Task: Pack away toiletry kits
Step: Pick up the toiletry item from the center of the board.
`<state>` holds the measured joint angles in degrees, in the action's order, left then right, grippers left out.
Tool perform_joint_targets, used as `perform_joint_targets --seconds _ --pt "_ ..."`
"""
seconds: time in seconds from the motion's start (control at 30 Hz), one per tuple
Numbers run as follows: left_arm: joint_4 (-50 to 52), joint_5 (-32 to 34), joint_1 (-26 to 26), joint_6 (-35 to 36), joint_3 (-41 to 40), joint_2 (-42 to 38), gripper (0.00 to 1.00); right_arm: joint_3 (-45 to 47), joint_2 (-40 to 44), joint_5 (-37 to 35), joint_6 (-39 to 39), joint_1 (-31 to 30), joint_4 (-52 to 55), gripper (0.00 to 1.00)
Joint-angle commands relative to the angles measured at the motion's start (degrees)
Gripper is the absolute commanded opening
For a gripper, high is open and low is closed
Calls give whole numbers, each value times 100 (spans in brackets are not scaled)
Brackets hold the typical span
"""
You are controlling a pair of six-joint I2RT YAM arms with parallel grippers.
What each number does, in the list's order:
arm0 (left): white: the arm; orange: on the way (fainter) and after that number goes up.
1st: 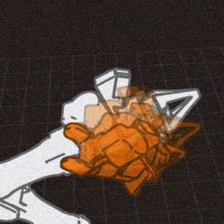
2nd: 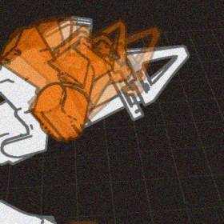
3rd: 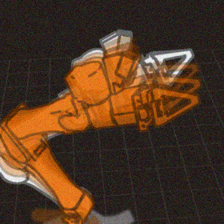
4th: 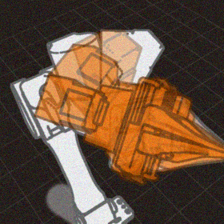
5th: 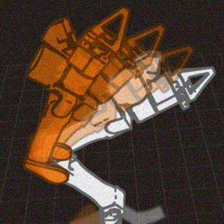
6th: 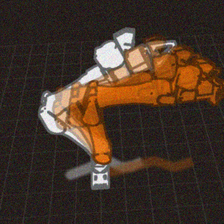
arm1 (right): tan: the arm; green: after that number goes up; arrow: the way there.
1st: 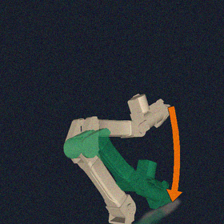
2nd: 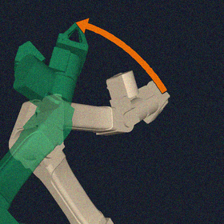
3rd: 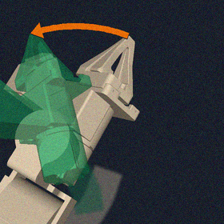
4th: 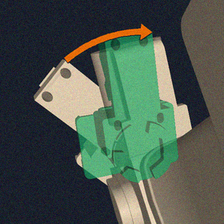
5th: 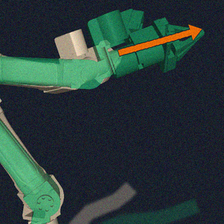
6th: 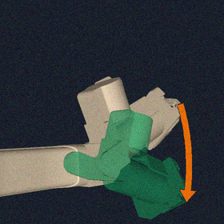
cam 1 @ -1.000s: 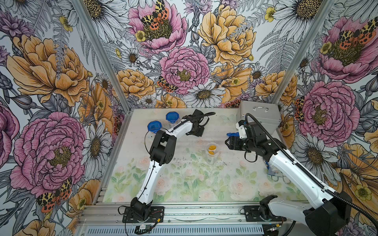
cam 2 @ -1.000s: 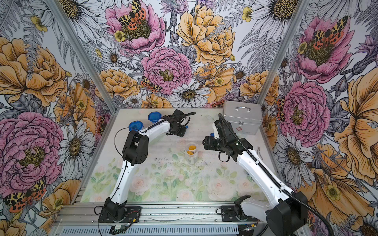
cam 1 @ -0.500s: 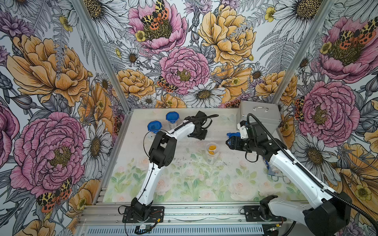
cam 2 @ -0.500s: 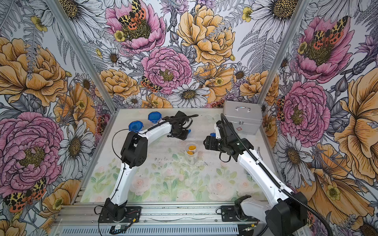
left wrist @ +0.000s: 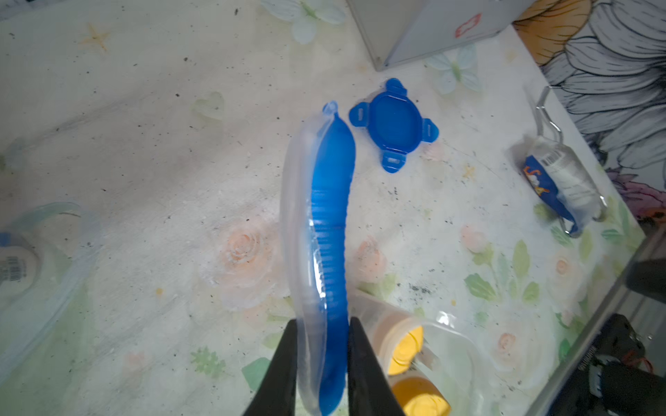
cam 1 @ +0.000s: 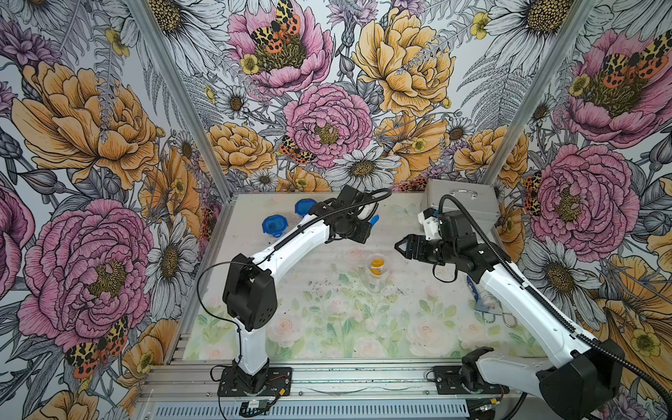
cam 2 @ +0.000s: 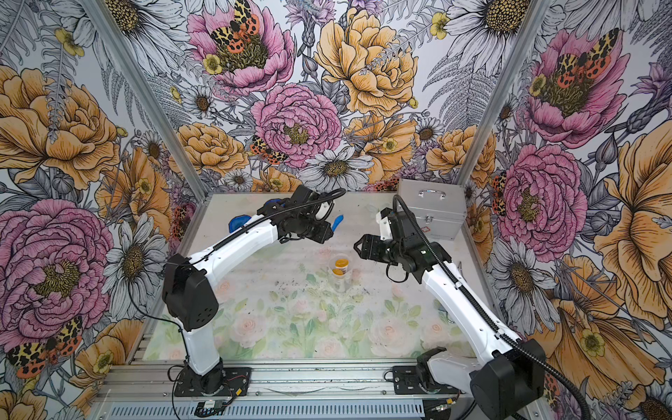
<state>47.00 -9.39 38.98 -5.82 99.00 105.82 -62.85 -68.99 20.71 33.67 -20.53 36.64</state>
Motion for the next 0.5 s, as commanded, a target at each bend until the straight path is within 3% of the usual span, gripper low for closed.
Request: perform_joint_targets --seconds 0.0,0.17,0.47 --pt "-147 -260 281 4 -247 -429 0 57 -30 681 336 23 -797 71" --pt "-227 -395 639 -61 -518 -863 0 326 -131 1149 845 6 -1660 69" --pt "-260 -478 778 -250 -865 -1352 0 436 -360 1269 1134 -5 -1968 63"
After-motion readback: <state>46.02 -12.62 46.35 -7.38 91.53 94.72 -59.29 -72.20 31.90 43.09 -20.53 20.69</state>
